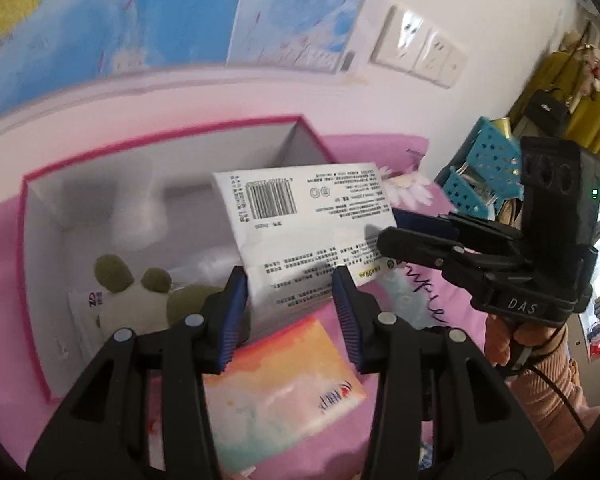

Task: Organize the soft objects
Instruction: 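Carry the white wipes packet over the pink box and release it, then move the right gripper back to the beige teddy bear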

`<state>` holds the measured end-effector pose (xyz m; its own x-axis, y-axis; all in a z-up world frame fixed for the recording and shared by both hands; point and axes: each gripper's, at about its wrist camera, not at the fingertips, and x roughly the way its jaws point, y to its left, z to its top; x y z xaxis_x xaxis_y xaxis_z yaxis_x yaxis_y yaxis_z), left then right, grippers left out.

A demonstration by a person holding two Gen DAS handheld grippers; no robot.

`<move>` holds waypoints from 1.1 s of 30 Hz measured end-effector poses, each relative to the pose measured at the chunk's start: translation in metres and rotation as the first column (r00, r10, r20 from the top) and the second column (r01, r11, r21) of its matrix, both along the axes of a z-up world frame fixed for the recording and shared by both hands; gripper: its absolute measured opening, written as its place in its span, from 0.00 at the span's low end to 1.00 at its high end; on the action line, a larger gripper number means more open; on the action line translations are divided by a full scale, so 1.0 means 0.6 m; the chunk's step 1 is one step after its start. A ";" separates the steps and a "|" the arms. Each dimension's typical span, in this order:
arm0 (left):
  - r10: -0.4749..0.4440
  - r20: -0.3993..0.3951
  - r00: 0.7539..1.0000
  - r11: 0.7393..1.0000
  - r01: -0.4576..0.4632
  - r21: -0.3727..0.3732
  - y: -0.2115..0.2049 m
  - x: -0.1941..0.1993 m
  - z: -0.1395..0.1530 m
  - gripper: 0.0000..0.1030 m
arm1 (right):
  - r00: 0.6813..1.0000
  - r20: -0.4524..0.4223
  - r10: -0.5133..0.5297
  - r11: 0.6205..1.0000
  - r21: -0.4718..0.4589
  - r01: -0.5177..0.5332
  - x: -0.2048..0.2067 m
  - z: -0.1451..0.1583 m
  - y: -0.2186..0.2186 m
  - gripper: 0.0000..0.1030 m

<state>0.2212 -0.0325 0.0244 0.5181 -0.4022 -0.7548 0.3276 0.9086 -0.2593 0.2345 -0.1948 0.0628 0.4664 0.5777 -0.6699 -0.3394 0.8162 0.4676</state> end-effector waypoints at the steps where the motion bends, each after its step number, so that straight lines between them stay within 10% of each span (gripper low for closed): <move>1: 0.012 -0.025 1.000 1.000 -0.012 0.011 -0.001 0.009 -0.012 0.44 | 1.000 -0.011 -0.009 1.000 -0.015 0.009 0.005 -0.008 0.000 0.33; 25: 0.071 -0.014 0.997 0.997 -0.070 0.029 0.054 -0.039 -0.023 0.44 | 0.997 -0.081 -0.001 1.000 -0.016 0.000 0.003 -0.050 0.023 0.53; 33: 0.061 0.114 0.992 0.998 -0.061 -0.003 0.062 -0.120 0.010 0.44 | 0.998 -0.057 -0.023 1.000 -0.003 0.023 -0.025 -0.031 0.006 0.53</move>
